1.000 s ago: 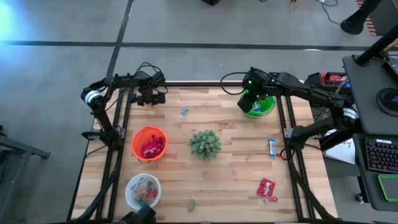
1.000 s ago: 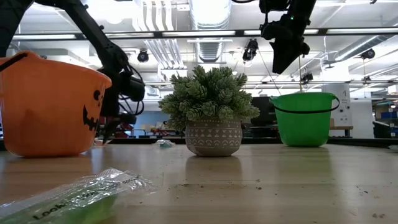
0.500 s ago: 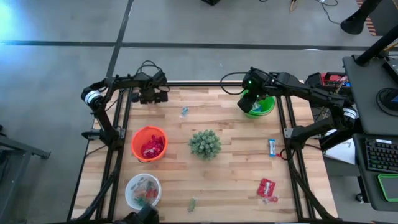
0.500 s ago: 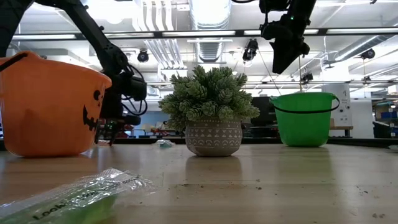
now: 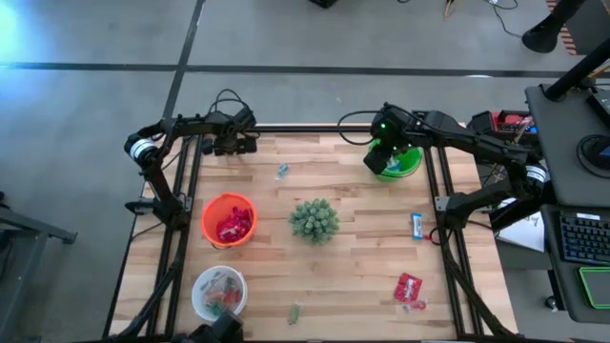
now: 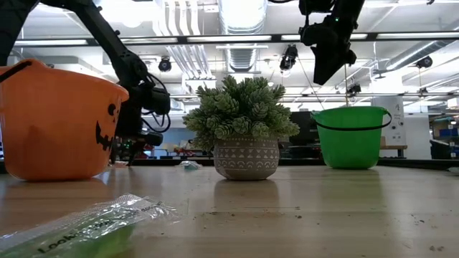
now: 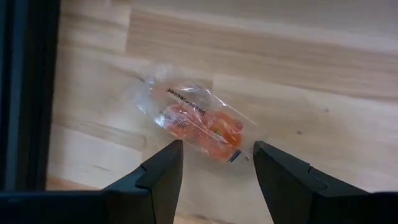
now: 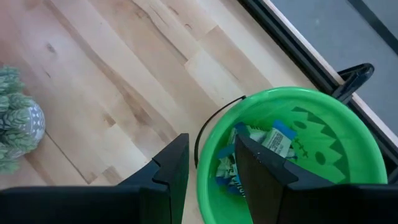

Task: Sort candy
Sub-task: Put the orange gummy into the white bucket

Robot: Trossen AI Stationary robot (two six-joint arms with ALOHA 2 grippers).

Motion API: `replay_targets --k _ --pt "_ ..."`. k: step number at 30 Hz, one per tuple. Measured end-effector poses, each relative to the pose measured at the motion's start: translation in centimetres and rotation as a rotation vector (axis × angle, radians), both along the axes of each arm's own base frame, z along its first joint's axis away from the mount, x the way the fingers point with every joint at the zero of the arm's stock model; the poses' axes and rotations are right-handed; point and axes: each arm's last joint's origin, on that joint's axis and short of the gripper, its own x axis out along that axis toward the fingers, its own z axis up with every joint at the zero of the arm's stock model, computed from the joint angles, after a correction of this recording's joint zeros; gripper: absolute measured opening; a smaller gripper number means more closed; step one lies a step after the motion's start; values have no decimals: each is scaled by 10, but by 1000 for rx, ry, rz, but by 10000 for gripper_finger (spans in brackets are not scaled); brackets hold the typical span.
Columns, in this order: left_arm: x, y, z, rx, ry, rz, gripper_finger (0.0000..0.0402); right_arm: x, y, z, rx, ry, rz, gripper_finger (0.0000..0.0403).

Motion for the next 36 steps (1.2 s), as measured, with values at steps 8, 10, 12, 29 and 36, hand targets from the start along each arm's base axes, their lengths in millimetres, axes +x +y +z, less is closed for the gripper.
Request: replay_targets --k 8,10,12,29,36 --pt "2 3 0 52 -8 6 178 0 0 0 0 0 0 121" --pt "1 3 -3 54 -11 7 178 0 0 0 0 0 0 121" --pt "0 1 -5 53 -10 8 173 0 0 0 0 0 0 121" --pt "7 1 -1 -27 -113 -50 113 0 0 0 0 1 2 121" --pt "8 0 -2 -66 -151 -64 168 0 0 0 -5 5 14 121"
